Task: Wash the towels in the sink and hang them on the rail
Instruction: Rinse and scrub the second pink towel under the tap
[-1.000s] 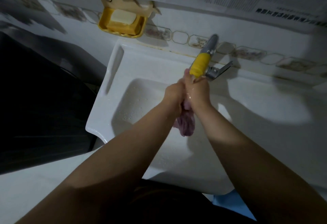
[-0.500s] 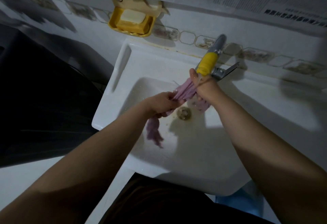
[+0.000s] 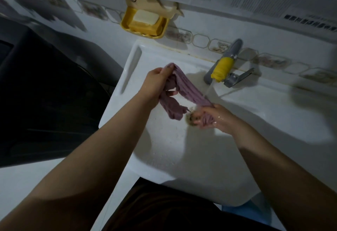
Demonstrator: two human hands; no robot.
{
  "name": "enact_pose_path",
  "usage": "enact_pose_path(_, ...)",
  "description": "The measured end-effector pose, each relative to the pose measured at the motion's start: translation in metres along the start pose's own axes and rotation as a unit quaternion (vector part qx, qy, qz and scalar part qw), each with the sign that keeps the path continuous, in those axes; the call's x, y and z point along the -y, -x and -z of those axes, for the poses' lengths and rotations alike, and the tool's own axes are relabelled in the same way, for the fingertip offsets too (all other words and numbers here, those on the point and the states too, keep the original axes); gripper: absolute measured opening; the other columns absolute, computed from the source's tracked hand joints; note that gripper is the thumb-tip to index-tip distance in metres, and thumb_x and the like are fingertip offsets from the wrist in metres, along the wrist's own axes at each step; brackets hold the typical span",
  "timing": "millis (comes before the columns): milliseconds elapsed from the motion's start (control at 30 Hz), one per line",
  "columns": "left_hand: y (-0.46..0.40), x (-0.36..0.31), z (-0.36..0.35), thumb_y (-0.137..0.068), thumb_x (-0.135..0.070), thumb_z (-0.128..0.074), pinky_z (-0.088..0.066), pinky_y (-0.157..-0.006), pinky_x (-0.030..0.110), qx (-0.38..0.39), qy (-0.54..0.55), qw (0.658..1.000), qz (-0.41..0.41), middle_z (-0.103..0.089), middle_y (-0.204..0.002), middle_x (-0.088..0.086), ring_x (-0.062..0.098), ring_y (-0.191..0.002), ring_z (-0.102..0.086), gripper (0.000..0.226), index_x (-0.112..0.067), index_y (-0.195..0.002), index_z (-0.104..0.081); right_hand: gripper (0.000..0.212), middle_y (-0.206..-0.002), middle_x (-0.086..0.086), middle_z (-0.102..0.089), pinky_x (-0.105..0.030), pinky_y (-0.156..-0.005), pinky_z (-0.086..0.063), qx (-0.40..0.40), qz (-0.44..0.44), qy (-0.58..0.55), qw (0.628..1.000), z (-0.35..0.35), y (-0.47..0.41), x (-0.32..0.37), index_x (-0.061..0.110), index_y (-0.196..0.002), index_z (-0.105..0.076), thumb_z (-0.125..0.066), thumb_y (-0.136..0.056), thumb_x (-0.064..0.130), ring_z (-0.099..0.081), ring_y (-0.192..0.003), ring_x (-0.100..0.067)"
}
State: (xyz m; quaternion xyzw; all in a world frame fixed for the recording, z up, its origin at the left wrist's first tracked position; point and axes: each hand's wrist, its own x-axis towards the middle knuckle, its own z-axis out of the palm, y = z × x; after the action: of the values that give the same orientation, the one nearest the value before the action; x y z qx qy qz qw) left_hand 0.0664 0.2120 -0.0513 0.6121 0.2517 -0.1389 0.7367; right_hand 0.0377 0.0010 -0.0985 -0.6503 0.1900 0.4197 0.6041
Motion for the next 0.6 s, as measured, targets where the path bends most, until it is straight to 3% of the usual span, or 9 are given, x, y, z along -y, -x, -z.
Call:
enact_pose_path(67, 0.003, 0.013, -0.002, -0.098, -0.023, -0.054, -0.053, -0.049, 0.027, 0.005, 0.024, 0.999, 0.025, -0.052, -0.074, 0.013, 0.015, -0.051, -0.058, 0.019, -0.004, -0.099, -0.051, 0.016, -0.109, -0.023, -0.061, -0.042, -0.073, -0.057, -0.012, 0.027, -0.146, 0.989, -0.004, -0.004, 0.001, 0.004, -0.106, -0.056, -0.044, -0.096, 0.005, -0.067, -0.082, -0.029)
enact_pose_path(133, 0.010, 0.027, -0.006, -0.100, -0.021, -0.049, -0.052, -0.045, 0.023, -0.001, 0.053, 0.996, 0.067, -0.055, -0.068, 0.007, 0.010, -0.045, -0.055, 0.016, -0.006, -0.096, -0.055, 0.012, -0.100, -0.023, -0.055, -0.047, -0.088, -0.051, -0.006, 0.073, -0.216, 0.974, -0.012, -0.004, 0.007, 0.006, -0.099, -0.056, -0.049, -0.091, 0.001, -0.063, -0.097, -0.030)
enact_pose_path(200, 0.023, 0.037, -0.016, -0.101, -0.019, -0.046, -0.042, -0.037, 0.016, 0.011, 0.072, 0.992, 0.104, -0.050, -0.049, 0.002, 0.007, -0.035, -0.044, 0.020, -0.009, -0.086, -0.056, 0.019, -0.095, -0.016, -0.059, -0.045, -0.093, -0.047, 0.036, 0.115, -0.283, 0.951, -0.025, -0.004, 0.014, 0.016, -0.101, -0.062, -0.061, -0.083, 0.011, -0.060, -0.099, -0.028)
enact_pose_path(300, 0.048, 0.046, -0.032, -0.098, -0.011, -0.050, -0.030, -0.033, 0.011, 0.051, 0.066, 0.989, 0.120, -0.049, -0.037, 0.000, 0.008, -0.028, -0.041, 0.027, -0.007, -0.071, -0.050, 0.018, -0.094, -0.007, -0.064, -0.030, -0.074, -0.056, 0.038, 0.130, -0.380, 0.915, -0.049, -0.009, 0.020, 0.023, -0.106, -0.059, -0.058, -0.088, 0.022, -0.066, -0.082, -0.019)
enact_pose_path(400, 0.059, 0.052, -0.037, -0.092, -0.009, -0.061, -0.033, -0.038, 0.014, 0.076, 0.023, 0.994, 0.078, -0.053, -0.043, -0.001, 0.008, -0.033, -0.043, 0.022, -0.006, -0.071, -0.055, 0.028, -0.072, -0.012, -0.057, -0.029, -0.066, -0.054, -0.010, 0.164, -0.346, 0.924, -0.057, -0.020, 0.019, 0.009, -0.076, -0.057, -0.067, -0.080, 0.034, -0.062, -0.070, -0.022)
enact_pose_path(533, 0.065, 0.062, -0.030, -0.095, -0.012, -0.058, -0.032, -0.043, 0.020, 0.047, 0.019, 0.998, 0.036, -0.052, -0.047, 0.000, 0.011, -0.039, -0.038, 0.011, -0.003, -0.088, -0.059, 0.020, -0.072, -0.010, -0.059, -0.024, -0.054, -0.055, -0.059, 0.121, -0.510, 0.849, -0.046, -0.027, 0.033, 0.002, -0.084, -0.053, -0.048, -0.097, 0.016, -0.061, -0.065, -0.016)
enact_pose_path(600, 0.068, 0.071, -0.027, -0.099, -0.012, -0.049, -0.031, -0.045, 0.022, 0.021, 0.044, 0.998, 0.037, -0.052, -0.047, 0.001, 0.011, -0.039, -0.035, 0.013, -0.008, -0.089, -0.056, 0.013, -0.063, -0.001, -0.055, -0.019, -0.043, -0.047, -0.026, 0.125, -0.518, 0.846, -0.048, -0.021, 0.041, 0.007, -0.088, -0.050, -0.044, -0.098, 0.013, -0.052, -0.052, -0.008)
